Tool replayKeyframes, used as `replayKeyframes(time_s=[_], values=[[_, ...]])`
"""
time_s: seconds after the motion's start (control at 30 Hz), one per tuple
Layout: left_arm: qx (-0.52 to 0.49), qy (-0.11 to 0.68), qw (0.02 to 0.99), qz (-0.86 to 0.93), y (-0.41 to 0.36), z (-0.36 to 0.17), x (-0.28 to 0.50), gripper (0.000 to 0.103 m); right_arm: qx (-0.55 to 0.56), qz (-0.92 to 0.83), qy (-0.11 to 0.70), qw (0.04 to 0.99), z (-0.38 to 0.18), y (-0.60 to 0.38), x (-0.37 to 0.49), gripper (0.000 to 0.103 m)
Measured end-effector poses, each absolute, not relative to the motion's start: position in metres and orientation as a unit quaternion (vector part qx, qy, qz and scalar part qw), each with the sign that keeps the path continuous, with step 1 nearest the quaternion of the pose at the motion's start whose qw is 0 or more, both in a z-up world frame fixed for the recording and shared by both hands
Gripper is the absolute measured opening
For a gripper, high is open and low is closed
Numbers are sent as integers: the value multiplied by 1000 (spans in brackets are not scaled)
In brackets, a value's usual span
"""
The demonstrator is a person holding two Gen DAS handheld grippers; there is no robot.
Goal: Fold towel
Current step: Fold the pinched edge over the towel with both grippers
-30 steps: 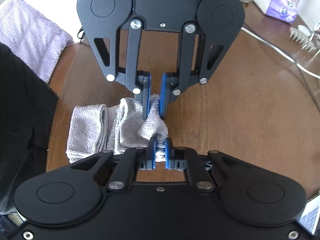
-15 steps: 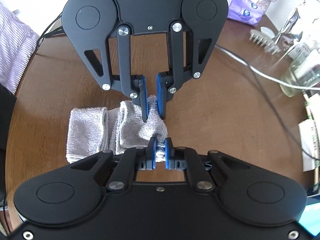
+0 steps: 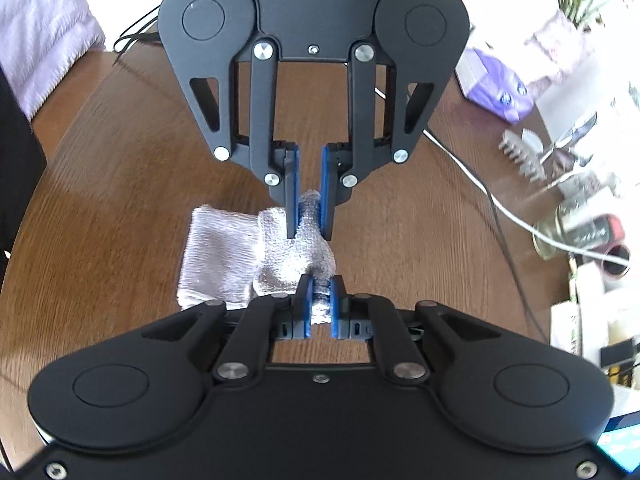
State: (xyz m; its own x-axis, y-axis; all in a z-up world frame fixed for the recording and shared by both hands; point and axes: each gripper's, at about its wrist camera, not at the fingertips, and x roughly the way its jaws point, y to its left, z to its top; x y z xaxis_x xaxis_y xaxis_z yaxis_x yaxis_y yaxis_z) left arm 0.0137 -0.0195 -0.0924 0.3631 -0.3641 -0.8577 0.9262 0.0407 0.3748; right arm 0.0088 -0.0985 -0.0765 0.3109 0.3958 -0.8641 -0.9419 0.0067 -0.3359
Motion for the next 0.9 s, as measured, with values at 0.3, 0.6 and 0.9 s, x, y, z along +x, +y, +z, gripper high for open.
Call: replayKeyframes(time_s=[0.3, 0.6, 0.9], values=[[535, 250, 655, -471, -26, -110, -40, 12, -514, 514, 260, 635, -90, -87, -33, 10], [526, 266, 649, -482, -33, -128, -57, 12, -507, 524, 283, 624, -103, -82, -49, 10], [473, 294, 666, -497, -29, -113, -49, 13, -491, 521, 314, 624, -112, -76, -40, 10]])
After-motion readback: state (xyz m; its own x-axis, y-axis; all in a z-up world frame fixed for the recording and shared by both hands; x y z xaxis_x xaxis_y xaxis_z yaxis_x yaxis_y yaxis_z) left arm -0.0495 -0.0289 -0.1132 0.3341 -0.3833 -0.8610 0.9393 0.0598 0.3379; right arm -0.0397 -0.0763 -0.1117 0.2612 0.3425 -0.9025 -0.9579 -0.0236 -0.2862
